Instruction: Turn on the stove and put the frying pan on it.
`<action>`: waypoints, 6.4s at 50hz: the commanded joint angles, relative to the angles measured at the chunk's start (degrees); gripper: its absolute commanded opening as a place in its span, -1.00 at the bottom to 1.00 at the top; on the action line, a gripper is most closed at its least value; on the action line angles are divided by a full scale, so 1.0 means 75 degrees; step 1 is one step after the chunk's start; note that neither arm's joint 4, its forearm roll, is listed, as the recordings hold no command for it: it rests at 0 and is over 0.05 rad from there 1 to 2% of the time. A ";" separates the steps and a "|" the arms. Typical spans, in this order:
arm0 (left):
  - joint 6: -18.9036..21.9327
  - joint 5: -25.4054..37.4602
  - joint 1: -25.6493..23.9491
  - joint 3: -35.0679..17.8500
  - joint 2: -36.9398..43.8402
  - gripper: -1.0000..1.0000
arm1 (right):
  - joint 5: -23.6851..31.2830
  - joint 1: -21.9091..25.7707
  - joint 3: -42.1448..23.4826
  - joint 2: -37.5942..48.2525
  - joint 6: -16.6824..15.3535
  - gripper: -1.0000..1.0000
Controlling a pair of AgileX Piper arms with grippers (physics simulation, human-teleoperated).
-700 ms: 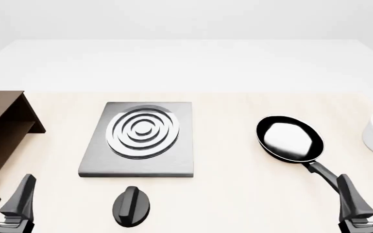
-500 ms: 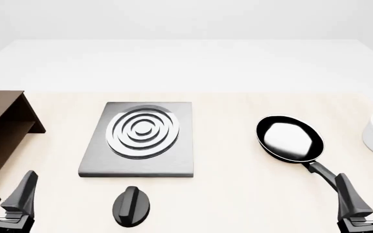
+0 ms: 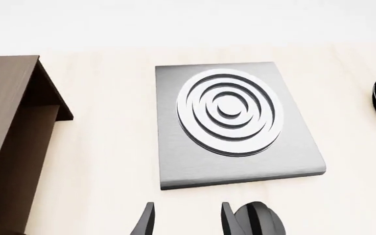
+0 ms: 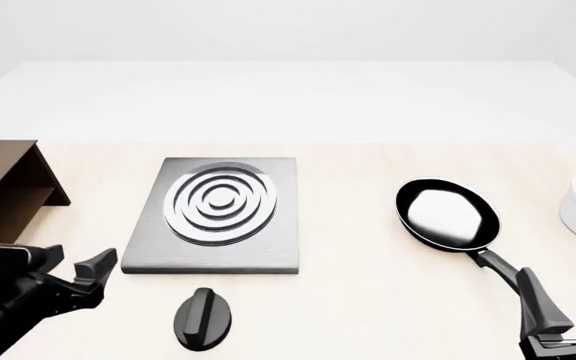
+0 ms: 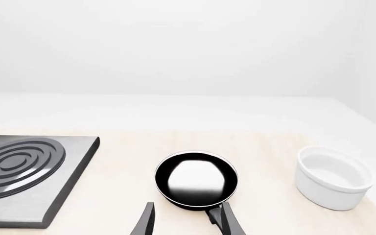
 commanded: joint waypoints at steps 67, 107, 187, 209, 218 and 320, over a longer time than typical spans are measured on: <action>-0.6602 -0.2453 -0.5316 0.2034 0.1703 1.00 | -0.0019 -0.0069 0.0001 0.0197 -0.0075 1.00; 0.1978 0.0214 0.1173 0.1076 -0.5133 1.00 | 0.3426 0.0090 -0.5343 0.5180 -0.4138 1.00; 0.1823 0.0318 0.1570 0.1218 -0.5132 1.00 | -0.3676 -0.2142 -0.2278 1.2254 -0.4830 1.00; 0.1877 0.0233 0.1626 0.1343 -0.5134 1.00 | -0.2439 -0.1294 -0.2430 0.9934 -0.4386 -1.00; 0.1883 0.0229 0.1628 0.1349 -0.5134 1.00 | -0.0112 -0.0594 -0.3957 0.8299 -0.4334 -1.00; 0.1665 0.0314 0.1606 0.1403 -0.5134 1.00 | -0.0565 0.5133 -0.8296 1.4181 -0.4410 1.00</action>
